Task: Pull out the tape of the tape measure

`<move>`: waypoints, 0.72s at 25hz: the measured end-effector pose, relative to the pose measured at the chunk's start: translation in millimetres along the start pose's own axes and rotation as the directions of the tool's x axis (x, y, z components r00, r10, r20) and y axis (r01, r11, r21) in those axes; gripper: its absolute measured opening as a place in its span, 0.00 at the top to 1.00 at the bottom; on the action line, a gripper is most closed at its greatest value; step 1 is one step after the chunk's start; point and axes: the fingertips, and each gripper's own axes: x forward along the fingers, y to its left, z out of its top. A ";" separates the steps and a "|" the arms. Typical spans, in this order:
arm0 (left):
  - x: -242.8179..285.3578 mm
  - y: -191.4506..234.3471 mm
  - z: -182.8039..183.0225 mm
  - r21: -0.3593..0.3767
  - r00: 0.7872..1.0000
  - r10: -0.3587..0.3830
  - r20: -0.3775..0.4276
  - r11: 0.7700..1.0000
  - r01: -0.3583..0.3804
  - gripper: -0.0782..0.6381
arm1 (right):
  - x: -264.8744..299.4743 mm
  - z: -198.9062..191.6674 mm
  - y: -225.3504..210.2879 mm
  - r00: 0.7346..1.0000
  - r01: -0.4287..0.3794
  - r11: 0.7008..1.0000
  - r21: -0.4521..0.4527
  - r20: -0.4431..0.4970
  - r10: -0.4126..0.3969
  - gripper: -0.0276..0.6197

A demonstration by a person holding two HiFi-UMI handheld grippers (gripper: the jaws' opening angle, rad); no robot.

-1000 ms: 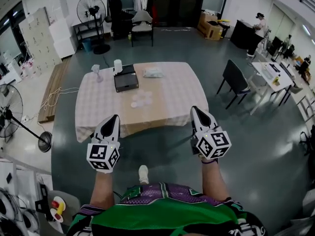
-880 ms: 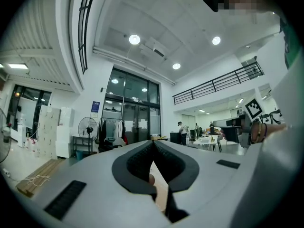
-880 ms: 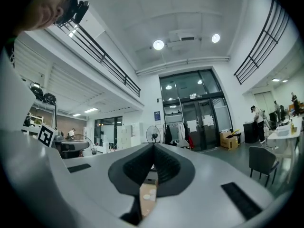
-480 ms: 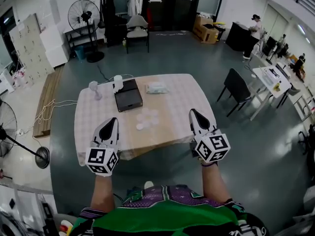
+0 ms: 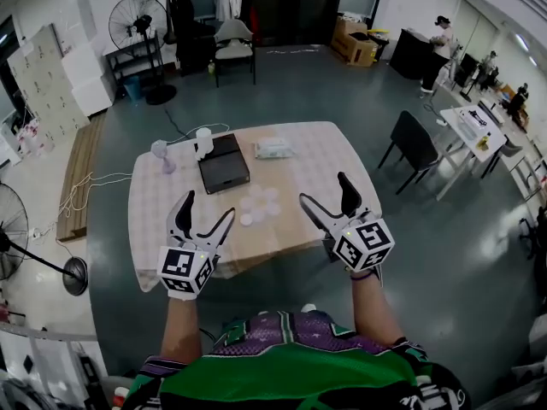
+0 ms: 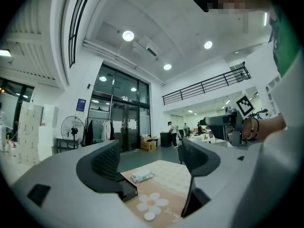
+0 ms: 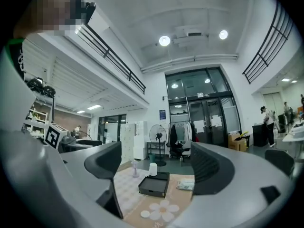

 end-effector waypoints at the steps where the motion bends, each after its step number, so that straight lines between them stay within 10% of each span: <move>1: 1.7 2.1 -3.1 -0.005 1.000 0.001 -0.004 1.000 -0.001 0.32 | 3.3 -3.7 0.9 1.000 0.002 1.000 -0.006 -0.007 -0.002 0.27; 18: 38.3 11.5 -158.8 -0.063 0.962 -0.065 -0.266 0.997 0.050 0.32 | 33.8 -110.1 -8.6 0.976 0.022 1.000 -0.017 -0.215 -0.025 0.29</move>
